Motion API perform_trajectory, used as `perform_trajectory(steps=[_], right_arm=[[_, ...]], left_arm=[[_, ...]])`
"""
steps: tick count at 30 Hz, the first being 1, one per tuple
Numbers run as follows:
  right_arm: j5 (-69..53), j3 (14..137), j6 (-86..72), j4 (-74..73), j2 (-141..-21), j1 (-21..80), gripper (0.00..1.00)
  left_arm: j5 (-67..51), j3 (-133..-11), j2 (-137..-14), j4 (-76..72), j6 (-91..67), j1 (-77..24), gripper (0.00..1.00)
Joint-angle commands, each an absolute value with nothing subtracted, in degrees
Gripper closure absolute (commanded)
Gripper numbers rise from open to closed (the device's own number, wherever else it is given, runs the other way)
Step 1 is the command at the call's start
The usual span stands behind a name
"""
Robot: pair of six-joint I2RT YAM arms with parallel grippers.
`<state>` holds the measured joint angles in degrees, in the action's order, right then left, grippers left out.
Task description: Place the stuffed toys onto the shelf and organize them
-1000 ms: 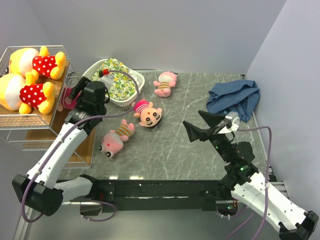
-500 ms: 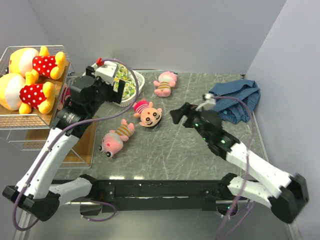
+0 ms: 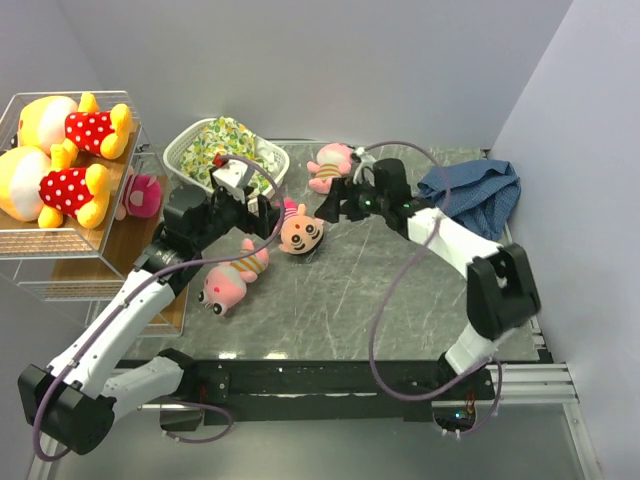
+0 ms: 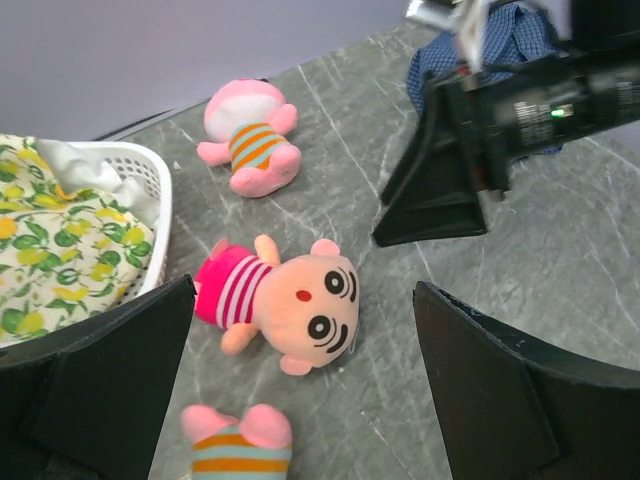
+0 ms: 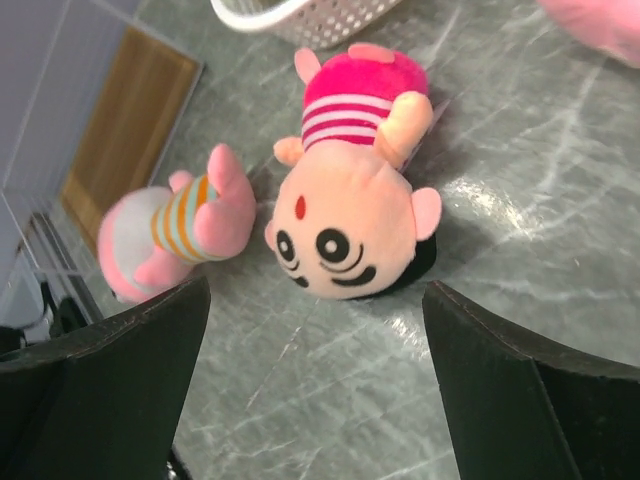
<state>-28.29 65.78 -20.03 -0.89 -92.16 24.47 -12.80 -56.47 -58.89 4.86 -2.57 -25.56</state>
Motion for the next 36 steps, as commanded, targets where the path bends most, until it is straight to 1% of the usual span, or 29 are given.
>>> perform_trajectory(steps=[1, 4, 7, 10, 13, 15, 16, 17, 18, 19, 20, 21, 22, 23, 24, 25, 26, 27, 29, 30, 31, 32, 34, 36], right_arm=[[-35.77, 71.62, -15.56, -2.73, -99.48, 24.79, 0.06], [-35.68, 75.82, -13.98, -3.69, -104.14, 24.79, 0.04], [-39.53, 80.75, -13.10, -6.15, -109.94, 24.79, 0.05], [-40.60, 82.87, -13.18, -6.68, -113.72, 25.14, 0.10], [-40.51, 81.31, -13.71, -4.58, -114.17, 25.93, 0.15], [-41.13, 79.64, -15.54, -1.16, -113.47, 26.37, 0.25], [-41.05, 77.80, -16.25, -0.10, -113.12, 26.37, 0.32], [-40.09, 76.74, -16.78, 1.74, -111.90, 26.45, 0.52], [-39.47, 75.60, -17.92, 2.45, -110.84, 26.46, 0.63], [-38.77, 72.45, -18.54, 3.33, -109.70, 26.46, 0.71], [-37.89, 70.33, -19.41, 6.04, -106.29, 26.54, 0.81], [-35.01, 67.88, -21.95, 7.80, -104.26, 26.72, 0.86], [-33.24, 62.37, -23.28, 9.82, -102.06, 26.89, 0.90], [-31.48, 59.44, -24.51, 13.59, -97.34, 27.24, 0.98], [-25.98, 53.32, -26.70, 15.62, -94.69, 28.64, 1.00], [-22.45, 50.22, -27.85, 18.95, -92.14, 29.61, 1.00], [-18.32, 47.05, -29.08, 20.55, -87.06, 30.84, 1.00], [-11.15, 41.45, -31.88, 22.05, -84.66, 32.59, 1.00], [-3.02, 36.59, -35.75, 24.69, -79.05, 38.56, 1.00], [-0.12, 32.91, -40.64, 24.78, -77.62, 40.50, 1.00], [6.70, 31.04, -43.65, 25.39, -76.30, 44.26, 1.00], [8.77, 29.20, -46.81, 26.18, -74.29, 45.69, 1.00], [13.68, 24.62, -56.13, 27.85, -72.78, 48.33, 1.00], [16.34, 21.99, -63.00, 28.82, -71.11, 52.10, 0.95]], left_arm=[[-14.15, -52.74, -56.51, -4.66, -6.42, -25.58, 0.04], [-14.76, -53.52, -56.43, -2.73, -6.59, -25.58, 0.04], [-14.85, -52.74, -55.11, -3.60, -6.77, -25.58, 0.04], [-13.28, -51.42, -54.06, -5.10, -6.94, -25.58, 0.04], [-9.50, -51.50, -54.23, -4.22, -6.68, -25.66, 0.03], [-8.53, -51.33, -54.32, -5.44, -7.90, -25.58, 0.03], [-8.53, -50.98, -54.23, -6.32, -8.52, -25.66, 0.03], [-8.35, -50.11, -54.14, -7.37, -9.31, -25.58, 0.02], [-8.18, -49.66, -54.31, -8.25, -10.10, -25.66, 0.01], [-7.04, -49.40, -54.58, -9.65, -12.11, -25.66, 0.01], [-5.64, -49.74, -54.93, -9.67, -13.26, -25.84, 0.02], [-4.32, -50.09, -55.71, -9.58, -15.62, -26.01, 0.02], [-1.35, -50.53, -56.16, -9.41, -17.30, -26.10, 0.02], [-0.45, -51.67, -56.68, -8.97, -19.14, -26.28, 0.02], [-0.18, -52.46, -57.82, -8.44, -22.29, -26.45, 0.02], [-0.18, -54.30, -58.53, -7.92, -24.33, -26.63, 0.03], [1.56, -55.45, -59.23, -5.73, -26.61, -27.24, 0.03], [2.02, -56.76, -60.89, -4.49, -30.55, -27.51, 0.04], [4.20, -60.63, -62.66, -0.47, -34.09, -28.73, 0.05], [4.83, -61.95, -64.32, 1.39, -36.28, -29.09, 0.05], [5.36, -63.88, -65.03, 2.36, -36.82, -29.53, 0.04], [7.54, -64.77, -66.17, 4.29, -37.44, -30.66, 0.02], [9.40, -65.65, -66.88, 5.18, -38.76, -32.24, 0.01], [12.38, -65.57, -67.32, 5.53, -40.07, -33.39, 0.00]])
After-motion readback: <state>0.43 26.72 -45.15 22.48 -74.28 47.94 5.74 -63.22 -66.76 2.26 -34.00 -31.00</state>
